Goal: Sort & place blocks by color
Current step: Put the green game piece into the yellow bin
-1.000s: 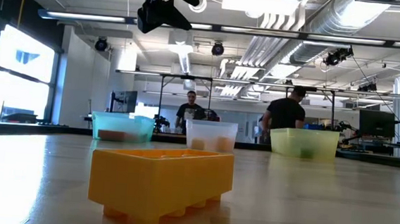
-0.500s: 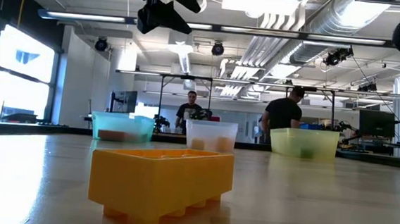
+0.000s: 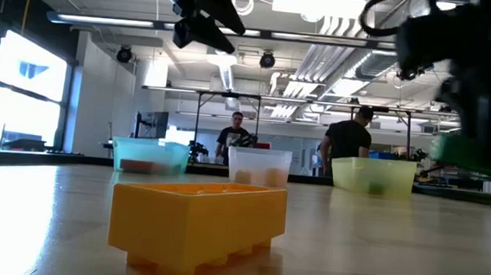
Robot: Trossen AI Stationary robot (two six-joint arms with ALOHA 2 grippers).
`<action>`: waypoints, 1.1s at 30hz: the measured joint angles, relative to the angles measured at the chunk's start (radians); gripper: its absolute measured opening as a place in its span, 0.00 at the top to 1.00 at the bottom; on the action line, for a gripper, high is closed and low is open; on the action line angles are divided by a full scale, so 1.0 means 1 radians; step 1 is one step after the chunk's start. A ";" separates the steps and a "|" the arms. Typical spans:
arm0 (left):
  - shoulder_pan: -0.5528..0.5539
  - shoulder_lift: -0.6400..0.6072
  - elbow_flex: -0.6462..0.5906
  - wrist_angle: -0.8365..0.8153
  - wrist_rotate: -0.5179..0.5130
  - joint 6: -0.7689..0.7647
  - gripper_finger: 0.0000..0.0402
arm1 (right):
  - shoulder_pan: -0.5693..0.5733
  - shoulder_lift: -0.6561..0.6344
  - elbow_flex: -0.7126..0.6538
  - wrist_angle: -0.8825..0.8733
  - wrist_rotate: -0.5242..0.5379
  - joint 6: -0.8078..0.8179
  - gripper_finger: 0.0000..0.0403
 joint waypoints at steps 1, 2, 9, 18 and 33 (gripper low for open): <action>0.008 0.000 0.000 0.000 0.000 0.009 0.44 | -0.034 -0.018 0.000 -0.008 0.021 -0.015 0.73; 0.014 0.000 0.000 0.000 0.000 0.013 0.44 | -0.069 -0.037 0.000 -0.016 0.041 -0.031 0.73; 0.051 0.000 0.000 0.000 -0.007 0.013 0.44 | -0.336 -0.156 0.000 -0.044 0.181 -0.141 0.73; 0.063 0.000 0.000 0.001 -0.007 0.096 0.44 | -0.696 -0.205 0.000 -0.045 0.326 -0.198 0.73; 0.063 0.000 0.000 0.000 -0.006 0.247 0.44 | -1.058 -0.180 0.000 -0.023 0.332 -0.168 0.73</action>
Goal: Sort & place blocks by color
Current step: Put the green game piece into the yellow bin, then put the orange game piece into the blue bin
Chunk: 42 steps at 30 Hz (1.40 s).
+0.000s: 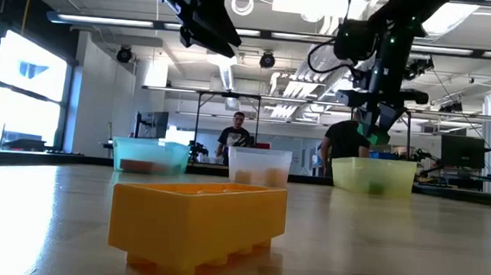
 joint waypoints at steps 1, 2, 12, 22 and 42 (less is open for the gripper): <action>0.000 0.000 0.000 0.000 0.000 -0.006 0.44 | -0.015 0.007 0.000 0.002 -0.016 -0.001 0.73; -0.001 0.000 0.000 0.000 0.003 -0.015 0.44 | -0.029 0.016 0.000 0.003 -0.032 -0.001 0.73; -0.005 0.000 0.000 -0.045 0.070 -0.268 0.44 | -0.079 0.086 0.000 0.004 -0.075 -0.037 0.62; -0.105 0.000 0.000 -0.069 0.033 -0.430 0.44 | -0.079 0.085 0.000 0.039 -0.071 -0.177 0.37; -0.323 0.000 0.000 0.073 -0.016 -0.780 0.45 | -0.048 0.067 0.000 0.042 -0.354 -0.337 0.36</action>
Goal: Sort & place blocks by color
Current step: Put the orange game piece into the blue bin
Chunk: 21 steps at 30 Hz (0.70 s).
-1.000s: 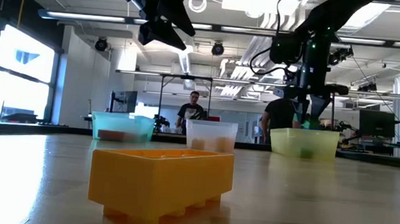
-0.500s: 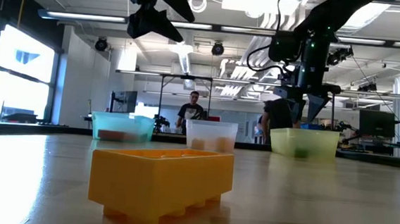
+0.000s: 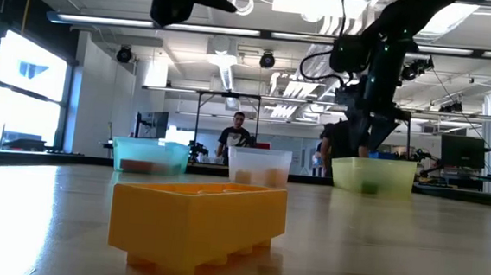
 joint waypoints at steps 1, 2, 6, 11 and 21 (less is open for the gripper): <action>-0.004 0.000 0.000 0.009 0.000 -0.011 0.45 | 0.012 -0.010 0.000 0.000 -0.016 0.000 0.36; -0.008 0.000 0.000 0.015 -0.001 -0.013 0.45 | 0.023 -0.021 0.000 -0.001 -0.037 0.000 0.36; -0.015 0.000 0.000 0.034 -0.003 -0.013 0.45 | 0.092 -0.085 0.000 -0.002 -0.127 0.003 0.36; -0.007 0.000 0.000 0.032 -0.012 -0.013 0.45 | 0.212 -0.167 0.000 -0.006 -0.193 0.026 0.36; 0.037 0.000 0.000 0.028 -0.060 -0.084 0.45 | 0.459 -0.223 0.000 -0.013 -0.360 0.019 0.36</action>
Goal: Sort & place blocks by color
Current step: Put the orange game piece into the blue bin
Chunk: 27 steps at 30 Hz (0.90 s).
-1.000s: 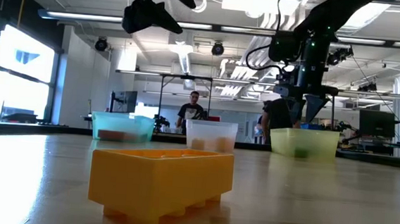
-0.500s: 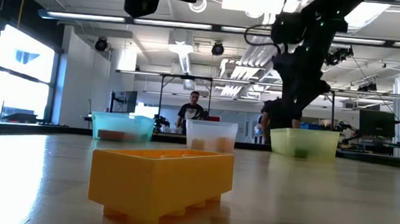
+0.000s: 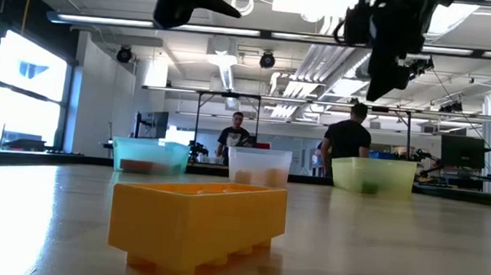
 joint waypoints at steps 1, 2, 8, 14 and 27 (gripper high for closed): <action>0.004 0.000 0.000 -0.003 -0.007 -0.007 0.45 | 0.025 0.000 0.000 0.000 -0.020 -0.009 0.36; 0.008 0.000 0.000 -0.005 -0.016 -0.009 0.45 | 0.053 0.000 0.000 0.000 -0.034 -0.025 0.36; 0.031 0.000 0.000 -0.005 -0.023 -0.025 0.45 | 0.219 0.000 0.000 0.005 -0.043 -0.059 0.36; 0.032 0.000 0.000 -0.051 -0.015 -0.006 0.45 | 0.395 0.000 0.000 0.072 -0.032 -0.044 0.36; 0.030 0.000 0.000 -0.117 -0.006 0.028 0.45 | 0.710 0.005 0.000 0.110 0.185 -0.070 0.36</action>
